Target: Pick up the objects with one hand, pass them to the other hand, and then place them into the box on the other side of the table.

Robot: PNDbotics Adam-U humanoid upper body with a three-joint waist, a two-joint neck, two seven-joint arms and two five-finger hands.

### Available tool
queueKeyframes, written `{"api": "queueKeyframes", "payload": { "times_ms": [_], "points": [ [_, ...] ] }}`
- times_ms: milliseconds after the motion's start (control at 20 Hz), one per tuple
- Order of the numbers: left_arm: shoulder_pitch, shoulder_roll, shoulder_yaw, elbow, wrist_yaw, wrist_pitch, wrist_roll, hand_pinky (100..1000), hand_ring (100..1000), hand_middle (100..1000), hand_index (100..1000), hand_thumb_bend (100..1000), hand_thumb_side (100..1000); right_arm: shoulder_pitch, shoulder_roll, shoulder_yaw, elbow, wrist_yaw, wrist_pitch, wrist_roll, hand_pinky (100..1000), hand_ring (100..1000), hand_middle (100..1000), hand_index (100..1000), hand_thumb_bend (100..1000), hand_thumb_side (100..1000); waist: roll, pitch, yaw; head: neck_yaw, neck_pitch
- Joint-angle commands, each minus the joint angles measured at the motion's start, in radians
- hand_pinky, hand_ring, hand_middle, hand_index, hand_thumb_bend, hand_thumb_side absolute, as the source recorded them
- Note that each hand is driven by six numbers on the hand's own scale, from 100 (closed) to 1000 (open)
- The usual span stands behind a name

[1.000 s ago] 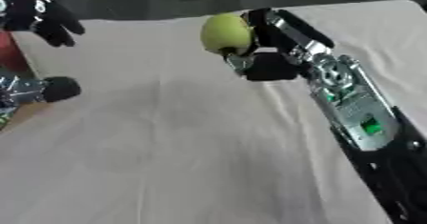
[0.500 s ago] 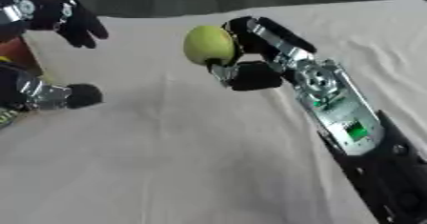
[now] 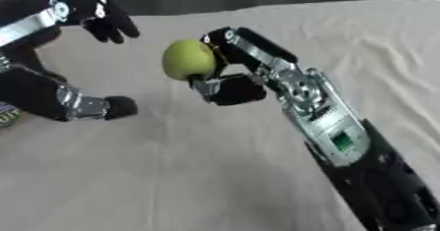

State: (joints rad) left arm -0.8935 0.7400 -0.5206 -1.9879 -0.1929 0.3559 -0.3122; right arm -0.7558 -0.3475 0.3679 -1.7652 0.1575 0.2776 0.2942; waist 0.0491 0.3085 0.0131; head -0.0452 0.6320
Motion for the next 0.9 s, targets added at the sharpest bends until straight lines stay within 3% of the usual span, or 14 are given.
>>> {"api": "queueKeyframes", "payload": {
  "times_ms": [50, 450, 900],
  "points": [
    [-0.026, -0.003, -0.003, -0.012, -0.019, 0.010, 0.003, 722, 697, 723, 768, 668, 469, -0.019, 0.009, 0.004, -0.005, 0.010, 0.007, 0.000, 567, 511, 497, 452, 100, 100, -0.001, -0.032, 0.001, 0.005, 0.009],
    [-0.032, -0.029, -0.019, 0.011, -0.082, 0.049, 0.011, 725, 704, 726, 766, 675, 398, -0.016, 0.029, 0.017, -0.011, 0.018, 0.004, 0.003, 564, 510, 497, 452, 100, 100, -0.002, -0.030, 0.000, 0.010, 0.009],
    [-0.020, -0.038, -0.031, 0.033, -0.120, 0.044, 0.016, 725, 702, 723, 762, 655, 360, -0.007, 0.030, 0.029, -0.034, 0.027, -0.009, 0.015, 563, 509, 498, 452, 100, 100, -0.004, -0.026, -0.002, 0.014, 0.007]
  ]
}}
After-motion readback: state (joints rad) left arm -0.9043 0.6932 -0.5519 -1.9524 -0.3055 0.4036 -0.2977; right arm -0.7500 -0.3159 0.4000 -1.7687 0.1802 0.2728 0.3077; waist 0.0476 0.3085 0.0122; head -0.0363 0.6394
